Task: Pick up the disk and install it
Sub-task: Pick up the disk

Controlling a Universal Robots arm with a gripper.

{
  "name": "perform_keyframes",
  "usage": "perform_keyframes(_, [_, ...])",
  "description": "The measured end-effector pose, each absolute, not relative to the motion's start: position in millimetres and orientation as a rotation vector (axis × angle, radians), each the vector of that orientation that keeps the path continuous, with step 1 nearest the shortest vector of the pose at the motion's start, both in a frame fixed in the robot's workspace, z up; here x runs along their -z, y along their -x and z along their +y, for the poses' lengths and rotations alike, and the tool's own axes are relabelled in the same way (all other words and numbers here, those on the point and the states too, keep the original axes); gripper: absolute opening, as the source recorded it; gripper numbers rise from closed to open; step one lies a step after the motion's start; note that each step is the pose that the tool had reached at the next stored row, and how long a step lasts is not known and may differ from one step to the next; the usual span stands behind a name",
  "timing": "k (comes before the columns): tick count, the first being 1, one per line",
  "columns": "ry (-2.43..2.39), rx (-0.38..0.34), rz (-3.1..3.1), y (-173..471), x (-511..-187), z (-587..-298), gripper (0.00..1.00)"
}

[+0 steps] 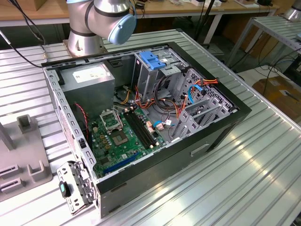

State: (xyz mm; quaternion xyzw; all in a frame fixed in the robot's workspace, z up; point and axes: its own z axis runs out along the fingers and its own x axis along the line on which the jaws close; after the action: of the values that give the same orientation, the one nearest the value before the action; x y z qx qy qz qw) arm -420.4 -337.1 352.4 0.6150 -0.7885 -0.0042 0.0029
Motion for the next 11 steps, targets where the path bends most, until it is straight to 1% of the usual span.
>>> perform_keyframes(11, [-1.982, 0.002, -2.442, 419.3, -351.3, -336.3, 0.11])
